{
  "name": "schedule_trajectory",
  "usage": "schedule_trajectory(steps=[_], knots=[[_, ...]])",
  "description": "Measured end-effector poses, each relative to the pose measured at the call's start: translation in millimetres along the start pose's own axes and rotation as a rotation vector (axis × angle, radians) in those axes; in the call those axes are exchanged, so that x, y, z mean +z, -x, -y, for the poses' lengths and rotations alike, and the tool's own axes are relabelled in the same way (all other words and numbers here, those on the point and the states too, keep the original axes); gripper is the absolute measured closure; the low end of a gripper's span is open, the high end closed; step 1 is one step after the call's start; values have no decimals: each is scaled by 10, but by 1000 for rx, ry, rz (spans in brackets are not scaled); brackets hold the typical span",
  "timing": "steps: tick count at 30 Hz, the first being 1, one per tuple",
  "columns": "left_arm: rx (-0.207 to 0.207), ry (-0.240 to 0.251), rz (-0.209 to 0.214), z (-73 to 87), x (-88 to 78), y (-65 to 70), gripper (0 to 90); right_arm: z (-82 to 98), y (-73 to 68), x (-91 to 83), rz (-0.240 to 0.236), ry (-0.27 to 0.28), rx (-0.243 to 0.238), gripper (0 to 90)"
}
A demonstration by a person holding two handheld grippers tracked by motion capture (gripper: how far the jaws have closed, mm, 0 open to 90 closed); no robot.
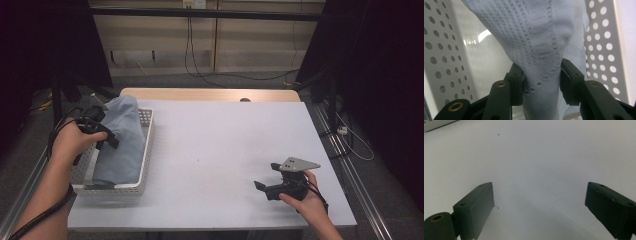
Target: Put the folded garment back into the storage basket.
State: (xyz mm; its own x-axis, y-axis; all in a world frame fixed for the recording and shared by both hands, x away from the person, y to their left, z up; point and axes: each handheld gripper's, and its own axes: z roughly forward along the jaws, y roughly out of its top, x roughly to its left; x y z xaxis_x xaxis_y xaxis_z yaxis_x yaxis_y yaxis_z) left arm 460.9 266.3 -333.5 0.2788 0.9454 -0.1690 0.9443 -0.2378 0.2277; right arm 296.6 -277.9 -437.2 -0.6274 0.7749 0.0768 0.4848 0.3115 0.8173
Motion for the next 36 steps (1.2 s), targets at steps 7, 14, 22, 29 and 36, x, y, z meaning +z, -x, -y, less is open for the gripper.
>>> schedule_trajectory(steps=[7, 14, 22, 29, 36], knots=[[-6, -26, -26, -55, 68, 9, 694, 4, 3, 3, -1, -2, 0, 84], [-3, -63, -21, 25, 153, -47, 740, 6, 3, 6, -2, -4, 1, 85], [-16, -30, -34, 52, 174, -110, 671, 4, 2, 9, -1, -3, -2, 84], [-17, 1, -56, 7, 48, -120, 596, -6, 0, 11, -3, 0, 0, 84], [-8, 101, -68, -81, -97, -70, 540, -10, 2, 9, -3, 1, -2, 84]])
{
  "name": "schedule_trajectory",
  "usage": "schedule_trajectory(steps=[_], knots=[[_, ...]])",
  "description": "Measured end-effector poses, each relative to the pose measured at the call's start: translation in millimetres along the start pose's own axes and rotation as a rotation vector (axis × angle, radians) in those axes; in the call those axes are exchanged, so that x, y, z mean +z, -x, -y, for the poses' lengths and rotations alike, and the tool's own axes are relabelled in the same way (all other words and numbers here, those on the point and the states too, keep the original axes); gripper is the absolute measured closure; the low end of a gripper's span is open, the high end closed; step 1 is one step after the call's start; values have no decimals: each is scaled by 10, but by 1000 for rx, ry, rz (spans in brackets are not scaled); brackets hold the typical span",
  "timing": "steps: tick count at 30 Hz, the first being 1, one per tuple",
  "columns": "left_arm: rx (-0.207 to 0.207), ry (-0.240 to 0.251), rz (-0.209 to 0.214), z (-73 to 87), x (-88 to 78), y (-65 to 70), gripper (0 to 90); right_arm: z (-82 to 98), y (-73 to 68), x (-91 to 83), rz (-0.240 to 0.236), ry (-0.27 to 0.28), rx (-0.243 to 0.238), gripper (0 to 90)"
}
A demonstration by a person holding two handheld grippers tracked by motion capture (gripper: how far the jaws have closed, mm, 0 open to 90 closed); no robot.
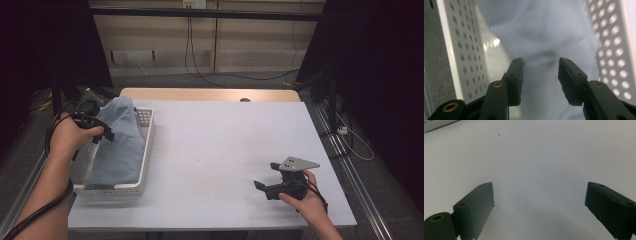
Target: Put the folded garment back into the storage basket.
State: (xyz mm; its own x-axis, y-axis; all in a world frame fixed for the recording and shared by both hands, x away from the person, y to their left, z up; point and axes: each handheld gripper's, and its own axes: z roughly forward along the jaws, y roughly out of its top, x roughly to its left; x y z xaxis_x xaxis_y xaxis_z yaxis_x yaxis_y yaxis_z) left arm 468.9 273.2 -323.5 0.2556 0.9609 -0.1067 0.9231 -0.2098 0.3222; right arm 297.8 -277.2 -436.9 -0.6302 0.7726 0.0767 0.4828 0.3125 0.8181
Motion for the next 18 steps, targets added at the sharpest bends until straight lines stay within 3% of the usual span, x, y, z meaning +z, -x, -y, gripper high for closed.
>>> schedule_trajectory(steps=[6, 11, 13, 18], knots=[[43, 33, -10, -110, 13, 96, 583, 2, -1, 4, -3, 0, 0, 85], [52, 61, -6, -168, 87, 120, 648, -8, -10, -1, -5, 4, -3, 84], [80, 86, -7, -204, 147, 137, 647, -10, -14, 0, -6, 5, -2, 84], [98, 106, -15, -268, 233, 156, 703, -13, 0, -1, -6, 6, -1, 84]])
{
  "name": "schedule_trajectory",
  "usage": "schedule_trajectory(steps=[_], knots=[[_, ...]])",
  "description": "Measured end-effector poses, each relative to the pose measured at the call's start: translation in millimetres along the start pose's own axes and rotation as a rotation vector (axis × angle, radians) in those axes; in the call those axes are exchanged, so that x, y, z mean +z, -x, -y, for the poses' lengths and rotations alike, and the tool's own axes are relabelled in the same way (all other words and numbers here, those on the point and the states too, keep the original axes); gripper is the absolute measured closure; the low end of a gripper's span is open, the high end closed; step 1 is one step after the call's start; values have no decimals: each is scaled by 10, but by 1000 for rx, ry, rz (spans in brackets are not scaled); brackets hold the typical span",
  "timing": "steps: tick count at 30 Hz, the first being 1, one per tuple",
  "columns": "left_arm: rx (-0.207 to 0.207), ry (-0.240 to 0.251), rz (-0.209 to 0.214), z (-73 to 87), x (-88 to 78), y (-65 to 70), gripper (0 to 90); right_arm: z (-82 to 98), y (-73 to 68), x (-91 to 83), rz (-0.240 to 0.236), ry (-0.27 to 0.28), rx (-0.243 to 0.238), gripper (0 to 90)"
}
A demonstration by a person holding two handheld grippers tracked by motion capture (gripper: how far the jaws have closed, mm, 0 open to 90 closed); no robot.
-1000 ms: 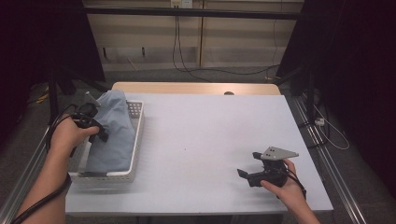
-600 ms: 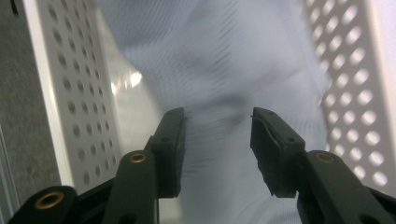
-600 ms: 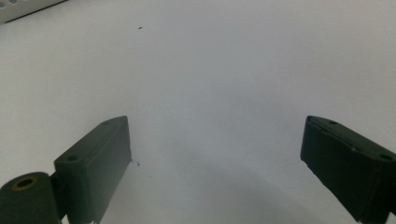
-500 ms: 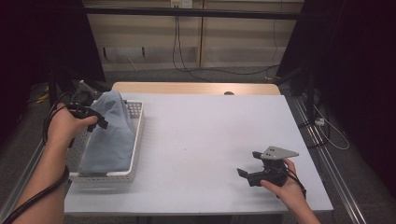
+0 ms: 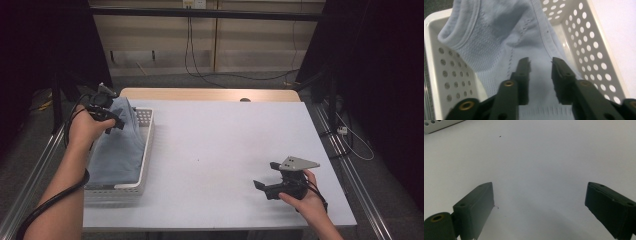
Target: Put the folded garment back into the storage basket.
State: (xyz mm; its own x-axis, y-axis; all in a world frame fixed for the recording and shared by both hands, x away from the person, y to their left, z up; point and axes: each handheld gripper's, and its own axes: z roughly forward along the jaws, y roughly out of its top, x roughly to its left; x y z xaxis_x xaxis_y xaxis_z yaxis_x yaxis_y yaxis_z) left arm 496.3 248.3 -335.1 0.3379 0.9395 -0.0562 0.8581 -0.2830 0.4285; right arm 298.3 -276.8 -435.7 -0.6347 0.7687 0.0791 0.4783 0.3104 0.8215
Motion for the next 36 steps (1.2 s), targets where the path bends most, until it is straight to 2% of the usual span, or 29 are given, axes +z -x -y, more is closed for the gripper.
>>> schedule_trajectory(steps=[5, 8, 9, 11, 13, 18, 28, 30, 36], knots=[[-10, 35, -14, -33, 77, -30, 763, -1, 1, -1, -2, 0, -2, 84], [-31, 50, -24, -43, 130, -58, 806, -4, 1, 0, -4, 3, -3, 84], [-31, 50, -24, -43, 130, -58, 809, -4, 1, 0, -4, 3, -3, 84], [-56, 59, -8, -48, 195, -91, 822, -5, 3, 4, -6, 1, -4, 84], [-55, 60, -9, -49, 209, -96, 828, -10, 1, 2, -10, 4, 1, 84], [-42, 62, -16, -28, 360, -60, 846, -15, -8, 11, -18, 7, -1, 84], [-22, 60, -13, 32, 477, -34, 844, -9, 0, 23, -16, 2, -1, 84], [-22, 45, -4, 56, 525, -16, 841, -14, -3, 23, -17, 3, -2, 84], [-15, 44, -11, 94, 583, 12, 839, -14, -8, 26, -17, 1, -2, 83]])
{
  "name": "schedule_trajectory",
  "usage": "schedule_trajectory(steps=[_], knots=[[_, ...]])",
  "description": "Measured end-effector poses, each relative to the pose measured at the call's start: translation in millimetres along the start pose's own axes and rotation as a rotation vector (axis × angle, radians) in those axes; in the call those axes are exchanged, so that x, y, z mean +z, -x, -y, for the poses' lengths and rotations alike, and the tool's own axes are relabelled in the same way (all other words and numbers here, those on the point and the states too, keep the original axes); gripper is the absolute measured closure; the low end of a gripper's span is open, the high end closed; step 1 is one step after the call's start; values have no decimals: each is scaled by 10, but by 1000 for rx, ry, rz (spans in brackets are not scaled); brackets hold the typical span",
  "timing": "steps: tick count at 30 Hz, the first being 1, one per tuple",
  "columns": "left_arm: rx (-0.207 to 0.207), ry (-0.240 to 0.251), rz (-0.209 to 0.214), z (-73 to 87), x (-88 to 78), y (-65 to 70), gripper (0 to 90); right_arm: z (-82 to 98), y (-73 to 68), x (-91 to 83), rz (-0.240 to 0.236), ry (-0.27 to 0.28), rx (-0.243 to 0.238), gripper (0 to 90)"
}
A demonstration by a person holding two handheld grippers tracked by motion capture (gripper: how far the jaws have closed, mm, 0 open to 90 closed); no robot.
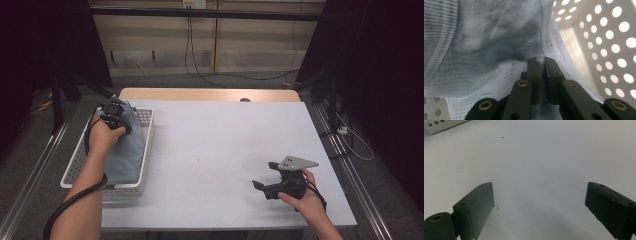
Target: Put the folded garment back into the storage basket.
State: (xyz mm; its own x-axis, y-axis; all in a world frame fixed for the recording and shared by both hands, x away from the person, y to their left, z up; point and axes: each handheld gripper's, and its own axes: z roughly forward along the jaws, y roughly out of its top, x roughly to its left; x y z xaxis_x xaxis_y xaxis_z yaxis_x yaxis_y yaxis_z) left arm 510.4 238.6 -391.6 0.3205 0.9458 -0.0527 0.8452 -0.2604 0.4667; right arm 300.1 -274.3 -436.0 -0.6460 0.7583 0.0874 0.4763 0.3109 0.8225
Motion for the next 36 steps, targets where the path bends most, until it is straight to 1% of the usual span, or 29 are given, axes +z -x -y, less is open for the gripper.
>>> schedule_trajectory(steps=[3, 5, 13, 16, 17, 18, 19, 20, 21, 22, 23, 24, 25, 28, 29, 30, 32, 36], knots=[[-3, 1, 3, 26, 30, -7, 847, -3, -4, 4, -1, 0, -2, 84], [4, -5, 4, 48, 61, -8, 858, -5, -5, 6, -2, -1, -3, 84], [9, -11, 12, 115, 187, 23, 888, -2, -9, 11, -3, -2, -4, 84], [6, -33, 39, 145, 237, 61, 900, -2, -10, 10, -2, -3, -6, 84], [18, -43, 39, 144, 233, 73, 900, -3, -10, 9, -2, -3, -6, 84], [21, -49, 49, 146, 224, 95, 900, -5, -11, 8, -1, -2, -6, 83], [21, -49, 49, 146, 224, 95, 900, -5, -11, 8, -1, -2, -6, 83], [22, -54, 65, 160, 213, 100, 900, -7, -14, 7, -2, -2, -7, 84], [22, -54, 65, 160, 213, 100, 900, -7, -14, 7, -2, -2, -7, 84], [27, -54, 78, 179, 202, 105, 900, -7, -17, 6, -3, -2, -9, 84], [27, -54, 78, 179, 202, 105, 900, -7, -17, 6, -3, -2, -9, 84], [13, -43, 85, 195, 190, 99, 900, -7, -15, 5, -2, -2, -9, 84], [11, -45, 95, 204, 182, 101, 900, -6, -13, 5, -1, -2, -8, 84], [19, -46, 92, 205, 165, 120, 900, -3, -7, 0, 1, -2, -4, 84], [16, -48, 96, 200, 157, 120, 900, -3, -7, -1, 2, -2, -4, 84], [20, -48, 89, 190, 146, 117, 900, -3, -7, -1, 2, -2, -4, 84], [25, -51, 90, 176, 128, 113, 900, -5, -7, -1, 3, -1, -4, 83], [19, -40, 79, 130, 54, 89, 894, -8, -8, -4, 2, 0, -6, 84]])
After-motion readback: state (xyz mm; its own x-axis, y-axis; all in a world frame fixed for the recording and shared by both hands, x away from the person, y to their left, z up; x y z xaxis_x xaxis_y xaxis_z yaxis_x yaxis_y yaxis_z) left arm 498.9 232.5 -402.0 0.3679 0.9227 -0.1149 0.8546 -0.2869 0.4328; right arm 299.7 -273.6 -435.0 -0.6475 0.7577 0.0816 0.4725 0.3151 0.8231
